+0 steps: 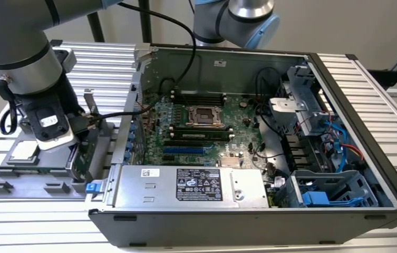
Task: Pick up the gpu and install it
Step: 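Pick up the gpu and move the gpu toward the slot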
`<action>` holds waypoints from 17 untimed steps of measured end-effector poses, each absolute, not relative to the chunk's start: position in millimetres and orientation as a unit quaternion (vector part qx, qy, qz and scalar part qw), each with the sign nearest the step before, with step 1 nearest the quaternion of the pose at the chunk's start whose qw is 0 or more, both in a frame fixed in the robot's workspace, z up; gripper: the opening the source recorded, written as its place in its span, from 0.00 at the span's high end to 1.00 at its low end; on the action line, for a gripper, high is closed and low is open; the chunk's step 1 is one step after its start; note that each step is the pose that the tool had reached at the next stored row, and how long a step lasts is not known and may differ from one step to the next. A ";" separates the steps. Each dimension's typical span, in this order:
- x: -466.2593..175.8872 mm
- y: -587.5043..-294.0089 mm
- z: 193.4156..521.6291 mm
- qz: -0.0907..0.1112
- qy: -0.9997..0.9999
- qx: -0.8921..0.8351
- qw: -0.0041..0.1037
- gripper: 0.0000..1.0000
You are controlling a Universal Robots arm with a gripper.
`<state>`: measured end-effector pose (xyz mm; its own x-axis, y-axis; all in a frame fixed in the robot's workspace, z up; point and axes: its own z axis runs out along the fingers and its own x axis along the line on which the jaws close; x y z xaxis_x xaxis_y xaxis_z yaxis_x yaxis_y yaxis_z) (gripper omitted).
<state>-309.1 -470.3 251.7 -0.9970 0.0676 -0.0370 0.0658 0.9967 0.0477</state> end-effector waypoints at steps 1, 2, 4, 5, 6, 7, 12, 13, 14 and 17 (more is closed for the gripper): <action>-309.1 -470.3 251.7 0.023 0.999 0.033 0.019 1.00; -309.1 -470.3 252.0 0.023 0.999 0.033 0.019 1.00; -309.1 -470.3 253.1 0.023 0.999 0.033 0.019 1.00; -309.1 -470.3 253.7 0.023 0.999 0.033 0.019 1.00; -309.1 -470.3 254.7 0.023 0.999 0.033 0.019 1.00; -309.1 -470.3 255.6 0.023 0.999 0.033 0.019 1.00; -309.1 -470.3 260.3 0.023 0.999 0.033 0.019 1.00; -309.1 -470.3 261.4 0.023 0.999 0.033 0.019 1.00; -309.1 -470.3 262.5 0.023 0.999 0.033 0.019 1.00; -309.1 -470.3 266.2 0.023 0.999 0.033 0.019 1.00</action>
<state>-309.1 -470.3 266.2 -0.9970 0.0676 -0.0371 0.0658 0.9967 0.0477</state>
